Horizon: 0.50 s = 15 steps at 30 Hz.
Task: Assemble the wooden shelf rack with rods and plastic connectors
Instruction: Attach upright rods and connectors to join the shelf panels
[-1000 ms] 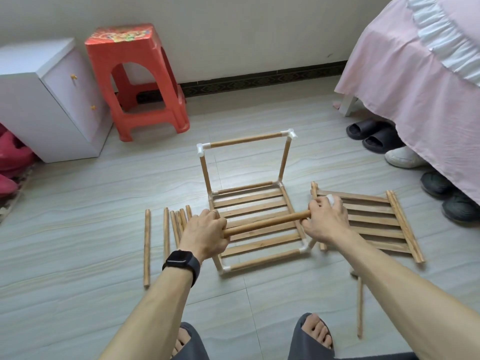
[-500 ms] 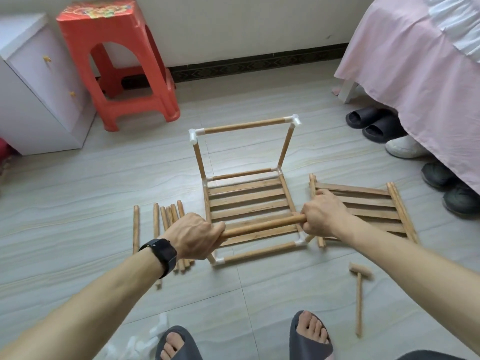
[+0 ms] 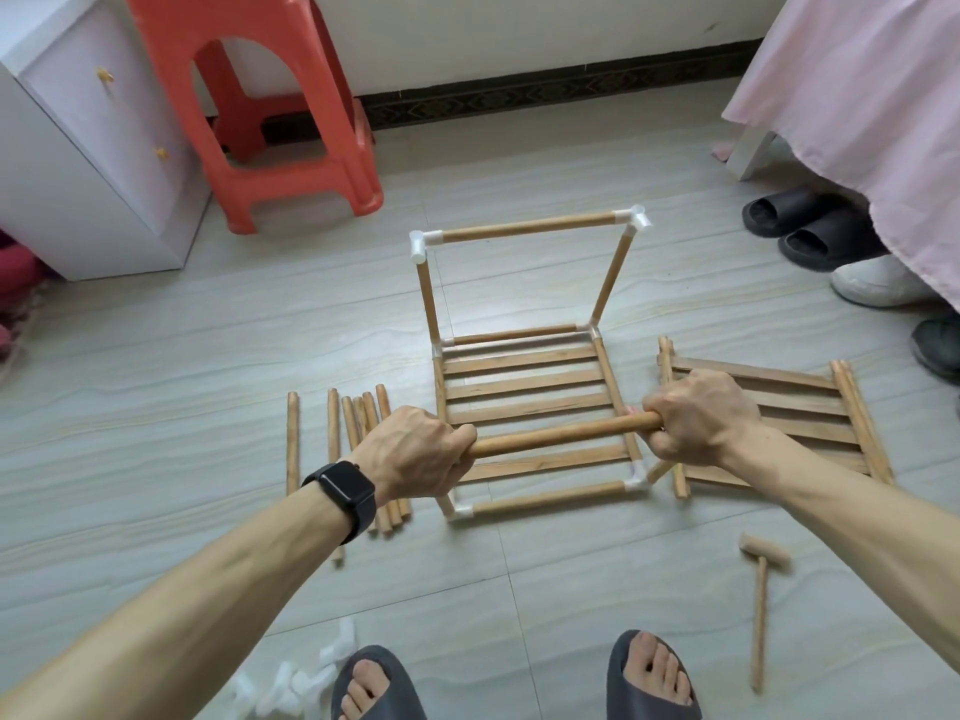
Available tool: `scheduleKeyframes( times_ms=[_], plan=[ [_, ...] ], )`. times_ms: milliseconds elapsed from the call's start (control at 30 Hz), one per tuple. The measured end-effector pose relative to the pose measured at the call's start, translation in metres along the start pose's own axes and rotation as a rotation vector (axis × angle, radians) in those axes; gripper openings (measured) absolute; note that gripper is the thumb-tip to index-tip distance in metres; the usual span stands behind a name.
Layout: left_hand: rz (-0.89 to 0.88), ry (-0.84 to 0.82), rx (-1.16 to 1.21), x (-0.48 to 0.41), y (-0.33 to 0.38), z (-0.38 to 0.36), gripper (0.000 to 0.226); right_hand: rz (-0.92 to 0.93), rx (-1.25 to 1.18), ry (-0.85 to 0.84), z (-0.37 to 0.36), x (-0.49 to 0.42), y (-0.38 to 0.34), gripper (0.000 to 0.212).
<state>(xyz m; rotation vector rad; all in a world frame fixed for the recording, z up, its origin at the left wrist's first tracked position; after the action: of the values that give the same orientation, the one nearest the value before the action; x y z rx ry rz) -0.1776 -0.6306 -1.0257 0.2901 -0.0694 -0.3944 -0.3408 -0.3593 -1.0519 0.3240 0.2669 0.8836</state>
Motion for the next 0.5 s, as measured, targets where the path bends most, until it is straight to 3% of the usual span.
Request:
scheduleKeyframes(
  times_ms=[167,300,500],
  plan=[
    [0.060,0.028,0.000,-0.005,-0.006,-0.001,0.027,-0.074,0.057,-0.062,0.002,-0.001,-0.003,0.058],
    [0.280,0.028,-0.023,-0.006,-0.011,-0.008,0.028,-0.283,0.103,-0.099,0.010,0.000,-0.010,0.032],
    [0.485,-0.028,-0.051,-0.010,-0.017,-0.008,0.029,-0.447,0.008,-0.361,0.017,0.007,-0.019,0.025]
  ],
)
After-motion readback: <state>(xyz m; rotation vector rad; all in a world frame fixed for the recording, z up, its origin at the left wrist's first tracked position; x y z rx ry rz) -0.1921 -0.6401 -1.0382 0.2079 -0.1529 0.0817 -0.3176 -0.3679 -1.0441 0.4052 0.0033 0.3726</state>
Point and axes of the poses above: each hand's wrist, its own x-axis away from the middle knuckle, its own z-axis out of the back of the hand, y = z × x, the point moved 4 cm from there along -x, towards the middle knuckle, and after that the axes turned 14 degrees about x, right-handed, at the moved point
